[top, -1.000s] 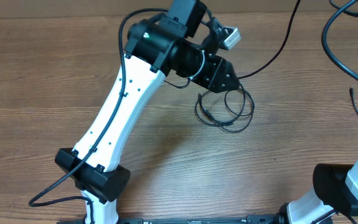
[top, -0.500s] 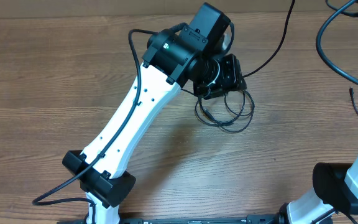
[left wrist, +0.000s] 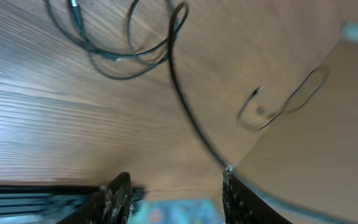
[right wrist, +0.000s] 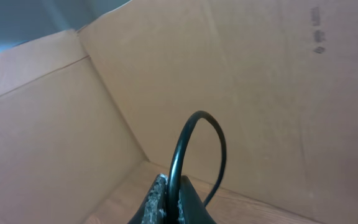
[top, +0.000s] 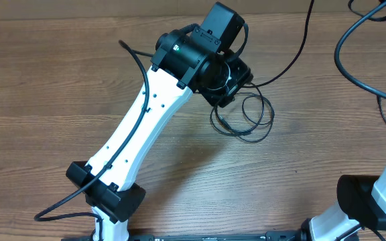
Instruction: Untangle cables
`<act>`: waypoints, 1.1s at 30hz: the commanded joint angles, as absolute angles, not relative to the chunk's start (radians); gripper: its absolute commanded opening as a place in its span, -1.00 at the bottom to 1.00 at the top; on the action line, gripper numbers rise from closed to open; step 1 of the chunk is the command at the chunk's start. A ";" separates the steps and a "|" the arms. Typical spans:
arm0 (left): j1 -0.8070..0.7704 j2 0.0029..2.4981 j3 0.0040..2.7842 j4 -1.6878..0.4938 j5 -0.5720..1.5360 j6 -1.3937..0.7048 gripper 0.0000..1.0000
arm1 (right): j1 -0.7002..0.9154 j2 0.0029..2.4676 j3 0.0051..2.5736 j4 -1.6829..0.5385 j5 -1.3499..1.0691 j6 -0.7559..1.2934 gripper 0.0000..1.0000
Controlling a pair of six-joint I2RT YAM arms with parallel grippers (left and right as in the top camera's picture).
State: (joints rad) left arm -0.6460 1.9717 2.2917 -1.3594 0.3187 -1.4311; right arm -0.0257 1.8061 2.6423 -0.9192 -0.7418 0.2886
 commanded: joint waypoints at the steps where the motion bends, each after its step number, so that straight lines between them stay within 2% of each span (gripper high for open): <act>1: -0.645 1.980 2.305 -1.320 0.278 -1.624 -0.06 | -0.027 1.809 2.643 -0.913 -0.788 0.252 -0.93; 5: -0.651 1.980 2.305 -1.278 0.243 -1.710 -0.25 | -0.027 1.809 2.643 -0.899 -0.834 0.229 -0.93; 25: -0.709 2.088 2.305 -1.198 0.294 -1.797 -0.21 | 0.014 1.810 2.643 -0.794 -0.855 0.208 -0.93; 26: -0.710 2.101 2.305 -1.185 0.315 -1.797 -0.25 | 0.014 1.810 2.643 -0.790 -0.855 0.208 -0.93; 27: -0.712 2.113 2.305 -1.172 0.324 -1.796 -0.39 | 0.014 1.810 2.643 -0.789 -0.855 0.208 -0.93; 28: -0.712 2.126 2.305 -1.160 0.339 -1.796 -0.62 | 0.014 1.810 2.643 -0.790 -0.856 0.209 -0.93; 30: -0.712 2.148 2.305 -1.140 0.361 -1.796 -0.86 | 0.014 1.810 2.643 -0.791 -0.867 0.212 -0.93; 33: -0.711 2.173 2.305 -1.110 0.406 -1.760 -0.92 | 0.013 1.810 2.643 -0.801 -0.865 0.210 -0.93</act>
